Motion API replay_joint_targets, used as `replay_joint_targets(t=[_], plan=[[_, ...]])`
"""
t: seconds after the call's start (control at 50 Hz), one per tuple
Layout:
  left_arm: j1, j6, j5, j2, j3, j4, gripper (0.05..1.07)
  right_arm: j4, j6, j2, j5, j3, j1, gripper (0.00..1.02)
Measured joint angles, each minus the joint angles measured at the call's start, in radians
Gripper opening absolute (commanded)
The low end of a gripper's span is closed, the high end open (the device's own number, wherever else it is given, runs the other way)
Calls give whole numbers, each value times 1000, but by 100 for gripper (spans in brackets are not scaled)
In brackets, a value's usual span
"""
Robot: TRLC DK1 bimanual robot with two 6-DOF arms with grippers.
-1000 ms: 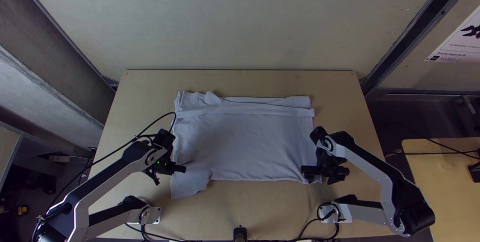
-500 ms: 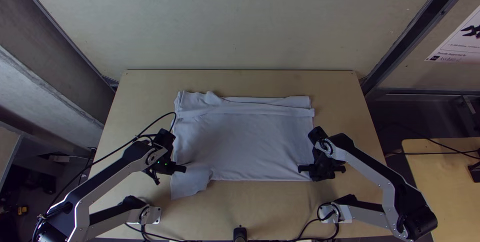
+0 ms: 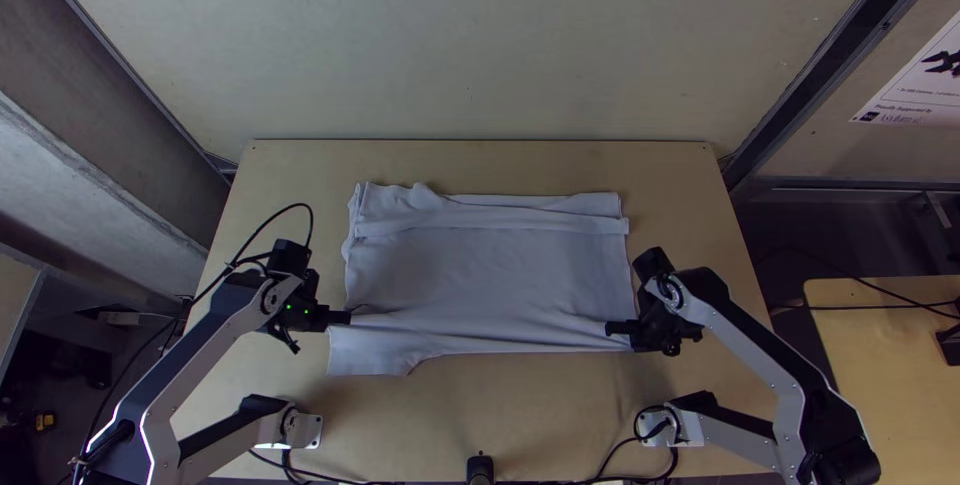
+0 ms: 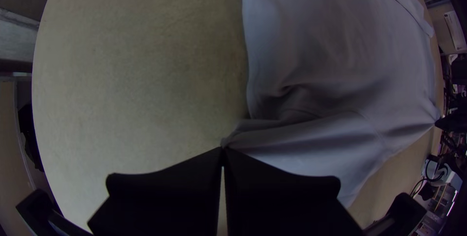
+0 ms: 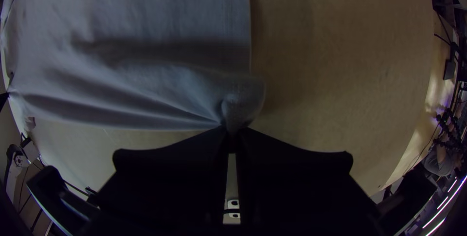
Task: Fold the t-shirt
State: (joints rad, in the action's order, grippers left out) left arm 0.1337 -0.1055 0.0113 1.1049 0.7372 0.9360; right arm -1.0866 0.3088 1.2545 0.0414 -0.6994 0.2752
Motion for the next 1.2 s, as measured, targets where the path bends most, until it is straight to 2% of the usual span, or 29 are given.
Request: replay_joint_targets(t=[0.46, 0.84, 1.2], plan=[[-18, 21, -3, 20, 125, 4, 8, 1, -4, 27, -34, -163, -19, 3], [-18, 36, -2, 183, 342, 4, 8, 1, -31, 151, -68, -352, -53, 3], [-18, 65, 5, 387, 580, 4, 8, 10, -56, 344, -72, -565, -91, 3]])
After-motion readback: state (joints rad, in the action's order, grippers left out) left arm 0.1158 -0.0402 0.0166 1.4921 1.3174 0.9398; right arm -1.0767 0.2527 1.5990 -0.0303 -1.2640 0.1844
